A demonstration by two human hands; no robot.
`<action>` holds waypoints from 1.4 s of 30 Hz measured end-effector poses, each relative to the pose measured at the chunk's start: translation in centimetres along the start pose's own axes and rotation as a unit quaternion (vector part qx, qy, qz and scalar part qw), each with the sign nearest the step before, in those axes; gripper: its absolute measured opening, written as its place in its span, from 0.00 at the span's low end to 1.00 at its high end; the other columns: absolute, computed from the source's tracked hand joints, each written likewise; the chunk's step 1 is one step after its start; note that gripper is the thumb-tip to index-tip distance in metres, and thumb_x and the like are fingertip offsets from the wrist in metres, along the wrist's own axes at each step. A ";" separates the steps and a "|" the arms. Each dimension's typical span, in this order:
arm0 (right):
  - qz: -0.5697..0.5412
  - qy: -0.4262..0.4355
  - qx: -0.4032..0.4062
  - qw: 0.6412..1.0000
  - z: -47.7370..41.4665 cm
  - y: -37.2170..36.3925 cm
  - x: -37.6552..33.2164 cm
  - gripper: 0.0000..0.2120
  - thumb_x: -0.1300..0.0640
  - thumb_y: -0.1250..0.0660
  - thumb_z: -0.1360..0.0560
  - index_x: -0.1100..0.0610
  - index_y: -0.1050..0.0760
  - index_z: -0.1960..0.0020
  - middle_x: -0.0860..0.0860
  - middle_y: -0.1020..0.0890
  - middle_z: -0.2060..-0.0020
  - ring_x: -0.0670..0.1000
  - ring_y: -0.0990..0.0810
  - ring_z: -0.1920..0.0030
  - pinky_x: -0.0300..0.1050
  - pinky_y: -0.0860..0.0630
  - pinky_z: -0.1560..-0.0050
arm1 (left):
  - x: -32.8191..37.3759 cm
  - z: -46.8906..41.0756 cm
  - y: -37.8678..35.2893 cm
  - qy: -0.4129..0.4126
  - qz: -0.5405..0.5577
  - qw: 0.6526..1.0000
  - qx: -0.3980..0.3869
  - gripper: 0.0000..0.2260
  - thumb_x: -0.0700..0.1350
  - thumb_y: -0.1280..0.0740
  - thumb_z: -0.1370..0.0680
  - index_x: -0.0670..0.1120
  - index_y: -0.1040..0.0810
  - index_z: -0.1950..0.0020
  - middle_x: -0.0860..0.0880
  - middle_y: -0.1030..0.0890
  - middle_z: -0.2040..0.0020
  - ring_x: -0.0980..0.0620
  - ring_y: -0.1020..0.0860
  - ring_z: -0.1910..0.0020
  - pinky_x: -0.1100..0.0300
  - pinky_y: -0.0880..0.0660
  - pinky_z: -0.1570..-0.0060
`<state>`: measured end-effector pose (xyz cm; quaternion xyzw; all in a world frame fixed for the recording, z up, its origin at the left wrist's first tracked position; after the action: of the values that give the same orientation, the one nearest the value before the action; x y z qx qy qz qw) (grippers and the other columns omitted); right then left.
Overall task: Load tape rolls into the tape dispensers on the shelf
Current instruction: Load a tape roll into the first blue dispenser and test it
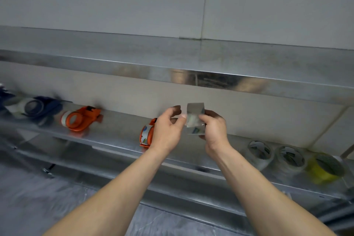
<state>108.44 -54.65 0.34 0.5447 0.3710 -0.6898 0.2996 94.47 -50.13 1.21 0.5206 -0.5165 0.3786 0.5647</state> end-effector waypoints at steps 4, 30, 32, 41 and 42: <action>-0.001 -0.005 -0.016 1.000 1.8 -4.6 1.0 0.09 0.50 0.33 0.30 0.53 0.24 0.65 0.51 0.23 0.66 0.53 0.25 0.61 0.45 0.31 0.58 | -0.4 0.9 5.9 -0.018 -0.025 0.999 0.039 0.20 0.56 0.32 0.25 0.49 0.22 0.37 0.49 0.23 0.36 0.51 0.24 0.37 0.55 0.29 0.36; -0.032 -0.056 -0.237 0.969 19.5 -41.2 7.7 0.34 0.30 0.51 0.24 0.57 0.21 0.60 0.55 0.19 0.62 0.53 0.24 0.63 0.46 0.32 0.57 | -5.2 12.7 47.6 -0.036 0.018 0.958 0.284 0.35 0.66 0.48 0.26 0.46 0.33 0.25 0.53 0.31 0.26 0.61 0.36 0.29 0.82 0.41 0.43; -0.040 -0.054 -0.254 0.965 19.8 -43.9 7.8 0.33 0.33 0.51 0.21 0.54 0.21 0.67 0.52 0.20 0.68 0.52 0.25 0.66 0.45 0.32 0.59 | -6.0 12.9 49.9 -0.026 0.011 0.952 0.306 0.35 0.65 0.49 0.26 0.48 0.36 0.23 0.53 0.31 0.26 0.63 0.37 0.30 0.85 0.43 0.49; -0.044 -0.085 -0.306 0.947 17.9 -56.0 11.1 0.26 0.32 0.39 0.32 0.53 0.18 0.61 0.58 0.19 0.61 0.57 0.23 0.57 0.53 0.30 0.50 | -9.7 8.5 58.8 -0.003 0.013 0.931 0.365 0.35 0.71 0.46 0.28 0.53 0.32 0.26 0.56 0.30 0.28 0.60 0.33 0.29 0.59 0.38 0.29; -0.042 -0.091 -0.303 0.948 17.2 -57.2 11.5 0.24 0.35 0.38 0.31 0.55 0.19 0.57 0.58 0.19 0.59 0.57 0.22 0.56 0.53 0.29 0.50 | -9.9 7.6 59.6 0.000 0.011 0.929 0.369 0.35 0.70 0.46 0.27 0.52 0.31 0.27 0.56 0.29 0.28 0.60 0.33 0.29 0.58 0.38 0.28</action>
<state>50.00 -38.02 2.03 0.3475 0.5562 -0.6037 0.4533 33.76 -46.28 2.70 0.6865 -0.3456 0.5487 0.3289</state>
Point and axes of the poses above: each hand's wrist, its own z-axis away from the middle knuckle, its own y-axis out of the back of the hand, x = y × z, the point moved 6 cm from there along -z, towards the middle knuckle
